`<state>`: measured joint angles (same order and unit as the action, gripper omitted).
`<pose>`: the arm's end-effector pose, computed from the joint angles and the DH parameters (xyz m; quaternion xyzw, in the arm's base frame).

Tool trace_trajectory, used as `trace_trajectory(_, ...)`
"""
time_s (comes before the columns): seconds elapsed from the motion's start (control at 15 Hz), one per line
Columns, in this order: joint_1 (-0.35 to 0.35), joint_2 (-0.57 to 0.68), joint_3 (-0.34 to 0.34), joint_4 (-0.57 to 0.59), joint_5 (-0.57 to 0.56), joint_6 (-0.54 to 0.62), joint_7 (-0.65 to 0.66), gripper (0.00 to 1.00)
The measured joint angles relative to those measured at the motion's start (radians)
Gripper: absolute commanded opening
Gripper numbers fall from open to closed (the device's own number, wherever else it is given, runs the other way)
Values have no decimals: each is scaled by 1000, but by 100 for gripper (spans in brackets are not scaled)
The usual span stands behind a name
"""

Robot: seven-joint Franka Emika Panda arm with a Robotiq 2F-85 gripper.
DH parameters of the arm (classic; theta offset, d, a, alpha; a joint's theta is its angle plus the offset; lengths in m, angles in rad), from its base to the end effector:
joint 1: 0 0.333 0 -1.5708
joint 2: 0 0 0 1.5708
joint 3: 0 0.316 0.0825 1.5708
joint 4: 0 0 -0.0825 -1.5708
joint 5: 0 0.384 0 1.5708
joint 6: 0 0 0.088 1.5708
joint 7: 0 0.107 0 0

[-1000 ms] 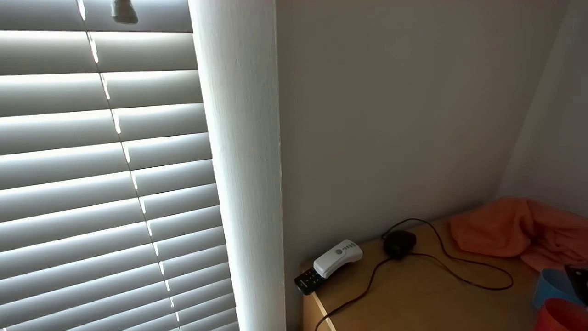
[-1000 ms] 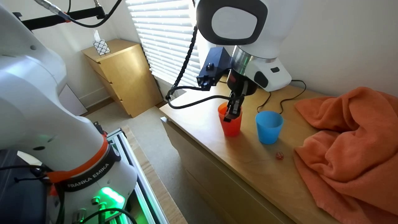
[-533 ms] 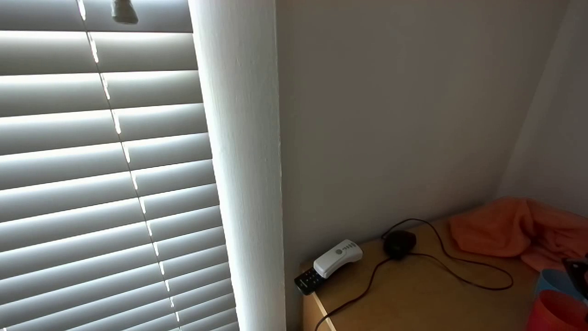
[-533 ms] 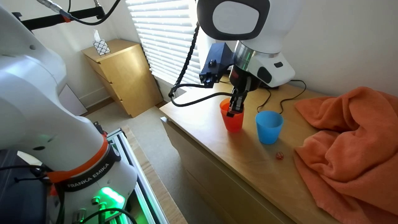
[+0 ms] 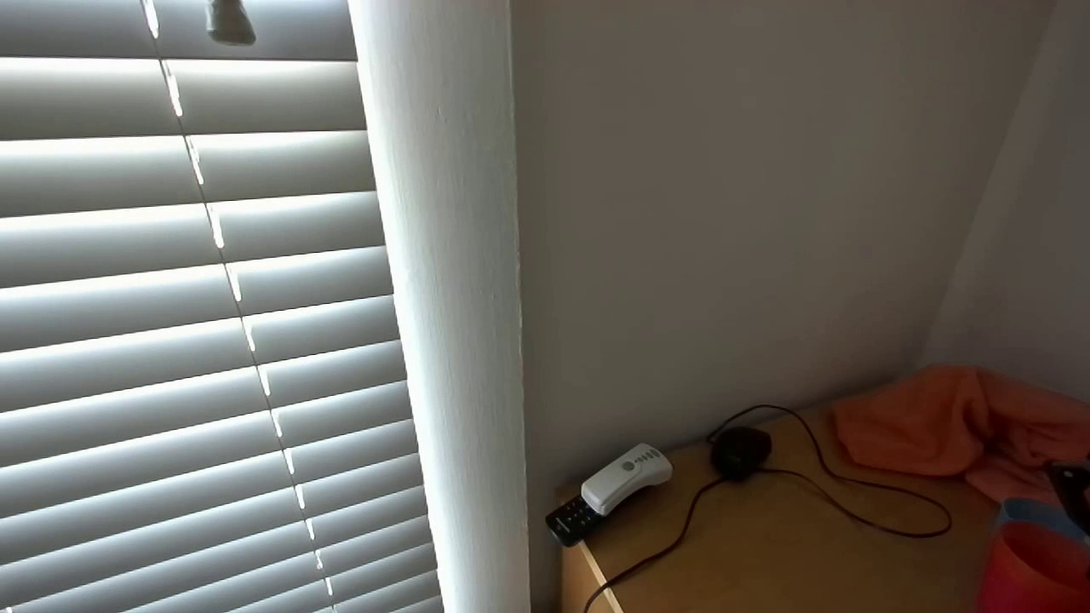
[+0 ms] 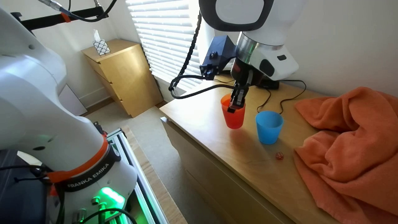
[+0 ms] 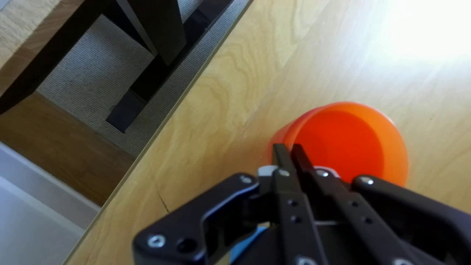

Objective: Put the orange cup on the cabinet

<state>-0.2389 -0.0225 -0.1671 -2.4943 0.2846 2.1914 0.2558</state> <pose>0.4033 -0.1621 0.2746 -0.8951 0.4106 0.1304 0.1146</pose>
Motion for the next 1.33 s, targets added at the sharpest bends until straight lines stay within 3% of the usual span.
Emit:
trace_trajectory(0.4, 5, 0, 0, 9, -33, 11, 78, 1)
trace_trajectory(0.8, 15, 0, 0, 16, 3, -48, 52, 1)
trace_trajectory(1.33, 20, -2, 1, 13, -16, 28, 98, 1)
